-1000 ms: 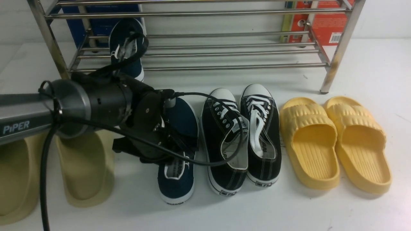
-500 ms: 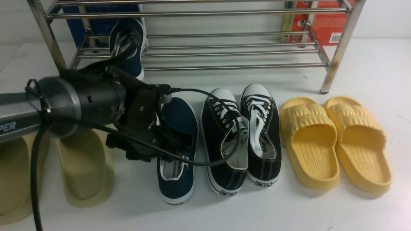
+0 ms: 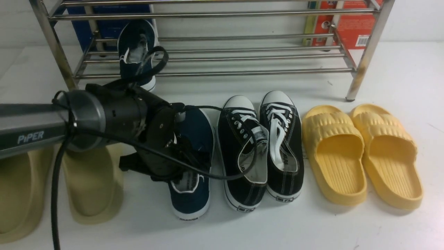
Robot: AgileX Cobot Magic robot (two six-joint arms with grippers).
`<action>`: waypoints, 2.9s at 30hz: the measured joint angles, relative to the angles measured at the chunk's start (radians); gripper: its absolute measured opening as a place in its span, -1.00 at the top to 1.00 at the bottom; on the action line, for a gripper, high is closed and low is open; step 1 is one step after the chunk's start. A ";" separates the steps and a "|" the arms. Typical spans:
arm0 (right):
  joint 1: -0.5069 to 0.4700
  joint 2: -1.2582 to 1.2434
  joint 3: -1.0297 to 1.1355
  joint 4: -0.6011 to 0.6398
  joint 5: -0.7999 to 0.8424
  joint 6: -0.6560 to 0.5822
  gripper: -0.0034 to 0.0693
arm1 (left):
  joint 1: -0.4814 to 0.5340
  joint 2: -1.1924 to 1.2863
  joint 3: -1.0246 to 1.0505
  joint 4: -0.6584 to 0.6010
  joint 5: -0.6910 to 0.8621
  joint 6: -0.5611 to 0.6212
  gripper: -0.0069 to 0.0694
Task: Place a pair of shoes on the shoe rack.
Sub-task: Use the left arm to grab the shoe closest to it, then use the left arm to put a shoe into the shoe rack
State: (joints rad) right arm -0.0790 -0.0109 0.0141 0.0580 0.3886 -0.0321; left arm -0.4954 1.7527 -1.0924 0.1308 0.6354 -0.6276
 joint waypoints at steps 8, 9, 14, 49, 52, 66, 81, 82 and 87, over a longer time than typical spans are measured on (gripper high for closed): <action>0.000 0.000 0.000 0.000 0.000 0.000 0.23 | 0.000 -0.142 -0.112 0.012 0.046 -0.001 0.83; 0.000 0.000 0.000 0.000 0.000 0.000 0.23 | 0.000 -0.142 -0.143 0.021 0.042 -0.001 0.83; 0.000 0.000 0.000 0.000 0.000 0.000 0.23 | 0.027 -0.109 -0.274 0.050 0.059 -0.001 0.83; 0.000 0.000 0.000 0.000 0.000 0.000 0.23 | 0.069 -0.075 -0.366 -0.056 0.410 0.205 0.83; 0.000 0.000 0.000 0.000 0.000 0.000 0.23 | 0.069 -0.077 -0.342 -0.054 0.379 0.206 0.83; 0.000 0.000 0.000 0.000 0.000 0.000 0.23 | 0.160 0.113 -0.493 -0.036 0.177 0.156 0.83; 0.000 0.000 0.000 0.000 0.000 0.000 0.23 | 0.161 0.298 -0.789 0.046 0.188 0.117 0.83; 0.000 0.000 0.000 0.000 0.000 0.000 0.23 | 0.161 0.309 -0.803 0.059 0.188 0.112 0.83; 0.000 0.000 0.000 0.000 0.000 0.000 0.23 | 0.161 0.355 -0.853 0.112 0.186 0.082 0.83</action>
State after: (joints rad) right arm -0.0790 -0.0109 0.0141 0.0581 0.3886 -0.0321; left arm -0.3343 2.1081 -1.9455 0.2427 0.8210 -0.5460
